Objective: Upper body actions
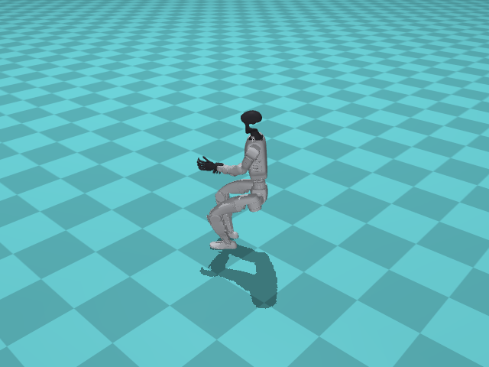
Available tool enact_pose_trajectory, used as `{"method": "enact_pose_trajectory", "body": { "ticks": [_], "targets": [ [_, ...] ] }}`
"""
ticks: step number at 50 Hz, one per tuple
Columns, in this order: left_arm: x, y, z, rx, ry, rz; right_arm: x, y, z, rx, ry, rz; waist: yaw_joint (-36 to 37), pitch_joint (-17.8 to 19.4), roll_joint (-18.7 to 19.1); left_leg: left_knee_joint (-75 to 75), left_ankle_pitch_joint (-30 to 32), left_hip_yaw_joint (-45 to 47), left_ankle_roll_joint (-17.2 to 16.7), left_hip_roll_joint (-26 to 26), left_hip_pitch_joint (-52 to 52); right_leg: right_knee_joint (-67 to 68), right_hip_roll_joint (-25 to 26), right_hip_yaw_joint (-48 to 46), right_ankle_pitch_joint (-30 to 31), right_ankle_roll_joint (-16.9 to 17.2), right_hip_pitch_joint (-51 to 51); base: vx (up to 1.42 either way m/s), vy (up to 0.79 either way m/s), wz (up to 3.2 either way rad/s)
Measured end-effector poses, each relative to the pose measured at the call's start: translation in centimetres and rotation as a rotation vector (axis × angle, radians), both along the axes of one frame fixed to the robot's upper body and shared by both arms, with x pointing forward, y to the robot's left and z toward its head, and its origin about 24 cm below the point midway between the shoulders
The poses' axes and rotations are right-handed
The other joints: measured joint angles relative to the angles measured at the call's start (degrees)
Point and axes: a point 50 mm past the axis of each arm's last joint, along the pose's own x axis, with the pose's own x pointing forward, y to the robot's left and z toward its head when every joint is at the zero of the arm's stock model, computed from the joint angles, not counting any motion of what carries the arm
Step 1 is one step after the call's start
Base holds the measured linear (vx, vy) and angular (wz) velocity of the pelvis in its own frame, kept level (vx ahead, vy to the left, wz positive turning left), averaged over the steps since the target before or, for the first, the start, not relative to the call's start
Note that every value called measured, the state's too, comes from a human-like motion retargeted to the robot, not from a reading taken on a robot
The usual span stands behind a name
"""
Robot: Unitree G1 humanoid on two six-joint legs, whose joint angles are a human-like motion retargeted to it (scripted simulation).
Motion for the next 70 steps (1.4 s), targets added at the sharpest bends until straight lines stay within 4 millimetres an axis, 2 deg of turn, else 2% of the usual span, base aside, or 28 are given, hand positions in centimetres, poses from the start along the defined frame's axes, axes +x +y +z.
{"method": "enact_pose_trajectory", "body": {
  "ticks": [3, 10, 18, 23, 35, 42, 45, 52, 58, 64, 70],
  "targets": [
    [0.4, 0.1, 0.6, -0.014, -0.008, 0.002, 0.3, 0.3, 0.0, 0.001, -0.002, 0.010, -0.58, -0.12, -0.12, 0.02, -0.01, 0.06, -0.01, 0.14, -0.08, -0.10, 0.08, 0.03, 0.15, 0.01, -0.05, 0.00, 0.00, 0.00],
    [2.6, 2.3, 1.5, 0.043, -0.008, 0.131, 0.7, 0.8, 0.1, 0.000, -0.011, 0.026, -1.27, 0.10, -0.49, 0.20, -0.02, 0.04, 0.05, 0.65, 0.08, -0.22, 0.56, 0.07, 0.35, 0.03, 0.06, 0.00, 0.00, 0.00],
    [4.6, 4.7, 3.9, 0.223, -0.132, 0.253, 1.1, 0.9, 0.4, -0.007, -0.016, 0.040, -2.02, 0.47, -0.63, 0.45, -0.15, -0.04, 0.03, 1.00, -0.25, -0.21, 0.82, -0.01, 0.37, 0.14, -0.11, 0.00, 0.00, 0.00],
    [5.2, 5.3, 4.4, 0.323, -0.152, 0.301, 1.4, 1.2, 0.5, -0.010, -0.021, 0.054, -2.51, 0.61, -0.85, 0.60, -0.33, 0.09, 0.15, 1.33, -0.56, -0.25, 0.89, -0.12, 0.36, 0.15, -0.38, 0.00, 0.00, 0.00],
    [5.4, 6.2, 5.9, 0.413, -0.236, 0.442, 1.5, 1.5, 0.8, -0.022, -0.035, 0.064, -2.84, 0.83, -1.13, 0.73, -0.62, -0.08, -0.20, 1.23, -1.53, -0.33, 1.30, -0.16, 0.31, 0.19, -1.17, 0.00, 0.00, 0.00],
    [5.4, 5.8, 7.0, 0.372, -0.239, 0.405, 1.4, 1.2, 0.8, -0.029, -0.034, 0.057, -2.58, 0.69, -1.06, 0.81, -0.61, 0.38, 0.27, 1.90, -1.72, -0.28, 1.22, -0.16, 0.19, 0.20, -1.56, 0.00, 0.00, 0.00],
    [5.6, 5.3, 6.9, 0.351, -0.183, 0.331, 1.3, 1.1, 0.8, -0.030, -0.031, 0.053, -2.40, 0.51, -1.09, 1.87, -1.58, -0.10, -1.02, 0.93, -1.99, -0.29, 1.20, 0.03, 0.21, 0.21, -1.77, 0.00, 0.00, 0.00],
    [6.0, 3.9, 6.4, 0.288, -0.057, 0.064, 1.0, 0.7, 0.7, -0.035, -0.027, 0.039, -1.96, 0.19, -0.71, 2.10, -1.59, 0.24, -0.64, 1.65, -1.82, -0.24, 0.98, 0.00, 0.14, 0.24, -1.85, 0.00, 0.00, 0.00],
    [6.0, 3.2, 5.8, 0.223, 0.017, -0.063, 0.8, 0.3, 0.6, -0.036, -0.020, 0.028, -1.41, 0.01, -0.51, 1.97, -1.55, 0.17, -0.68, 1.33, -1.70, -0.23, 0.89, 0.04, 0.14, 0.29, -1.71, 0.00, 0.00, 0.00],
    [5.9, 2.9, 5.8, 0.233, 0.030, -0.061, 0.7, 0.1, 0.4, -0.041, -0.013, 0.018, -1.03, -0.22, -0.24, 1.89, -1.53, 0.19, -0.62, 1.17, -1.49, -0.23, 0.72, 0.05, 0.13, 0.36, -1.48, 0.00, 0.00, 0.00],
    [5.4, 2.3, 6.5, 0.139, 0.001, -0.122, 0.4, -0.3, 0.2, -0.048, 0.001, 0.005, -0.41, -0.66, 0.02, 1.90, -1.49, 0.12, -0.61, 1.04, -1.32, -0.18, 0.59, 0.09, 0.09, 0.44, -1.26, 0.00, 0.00, 0.00]
  ]
}}
